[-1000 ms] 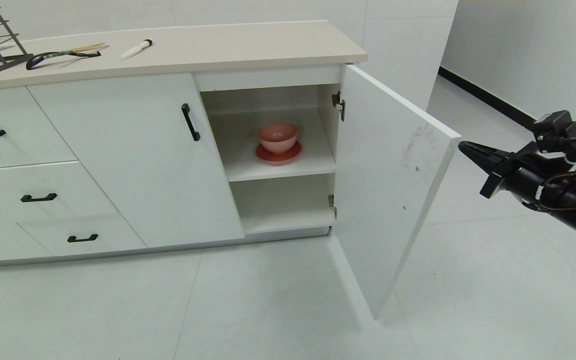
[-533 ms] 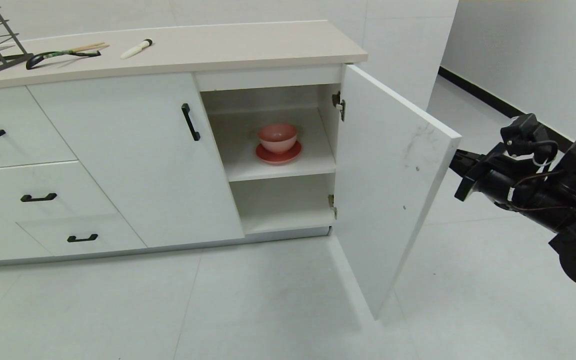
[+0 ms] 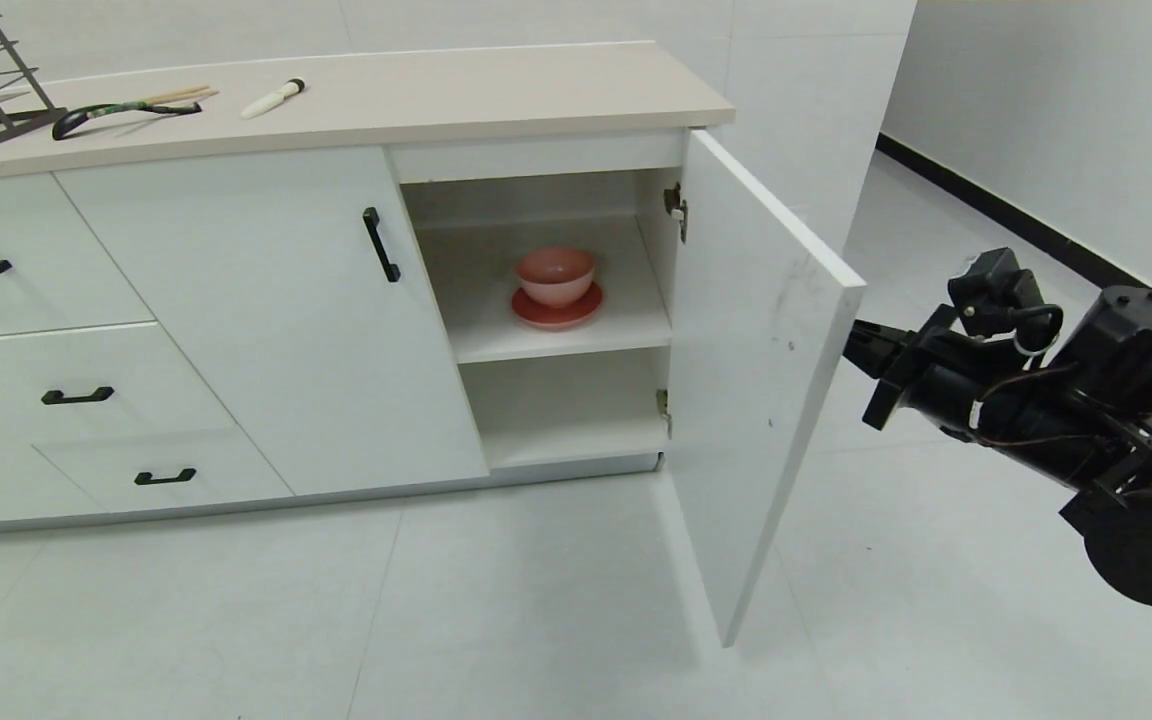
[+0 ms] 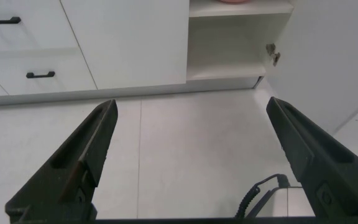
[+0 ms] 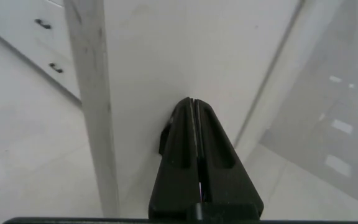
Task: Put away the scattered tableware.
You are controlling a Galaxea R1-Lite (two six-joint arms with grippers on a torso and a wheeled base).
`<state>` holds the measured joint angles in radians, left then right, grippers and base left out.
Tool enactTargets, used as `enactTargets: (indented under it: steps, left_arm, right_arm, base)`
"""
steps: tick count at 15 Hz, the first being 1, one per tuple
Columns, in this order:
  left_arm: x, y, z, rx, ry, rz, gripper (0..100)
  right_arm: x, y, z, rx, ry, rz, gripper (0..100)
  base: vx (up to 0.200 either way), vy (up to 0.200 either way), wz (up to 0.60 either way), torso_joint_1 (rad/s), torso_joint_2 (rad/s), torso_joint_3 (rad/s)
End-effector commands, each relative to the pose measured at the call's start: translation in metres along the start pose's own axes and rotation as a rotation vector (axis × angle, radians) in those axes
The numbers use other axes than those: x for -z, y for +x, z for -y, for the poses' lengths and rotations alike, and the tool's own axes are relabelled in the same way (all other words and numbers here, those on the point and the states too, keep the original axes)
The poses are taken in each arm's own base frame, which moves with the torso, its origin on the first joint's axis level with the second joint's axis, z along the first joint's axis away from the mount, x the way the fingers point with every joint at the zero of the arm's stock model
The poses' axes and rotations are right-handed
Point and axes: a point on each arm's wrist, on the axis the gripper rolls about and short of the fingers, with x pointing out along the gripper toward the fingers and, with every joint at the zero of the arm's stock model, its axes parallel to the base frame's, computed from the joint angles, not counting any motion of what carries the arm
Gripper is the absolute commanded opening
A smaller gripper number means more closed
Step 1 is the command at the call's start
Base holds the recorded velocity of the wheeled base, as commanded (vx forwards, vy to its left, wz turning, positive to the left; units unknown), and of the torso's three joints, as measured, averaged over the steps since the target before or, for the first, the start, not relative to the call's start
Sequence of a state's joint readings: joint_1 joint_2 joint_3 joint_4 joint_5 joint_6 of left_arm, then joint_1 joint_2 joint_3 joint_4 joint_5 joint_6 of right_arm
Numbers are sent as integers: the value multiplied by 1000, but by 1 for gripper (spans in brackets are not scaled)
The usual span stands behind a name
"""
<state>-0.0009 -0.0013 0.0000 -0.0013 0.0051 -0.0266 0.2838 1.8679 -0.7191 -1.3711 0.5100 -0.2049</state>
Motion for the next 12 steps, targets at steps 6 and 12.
enactTargets:
  steps: [6, 12]
  left_arm:
    - [0, 0, 0, 0, -1, -1, 100]
    - [0, 0, 0, -2, -3, -1, 100]
  right_arm:
    - [7, 39, -44, -150, 46, 32, 0]
    - [12, 62, -49, -173, 43, 66, 0]
  base:
    - [0, 0, 0, 0, 0, 0]
    - [0, 0, 0, 0, 0, 0]
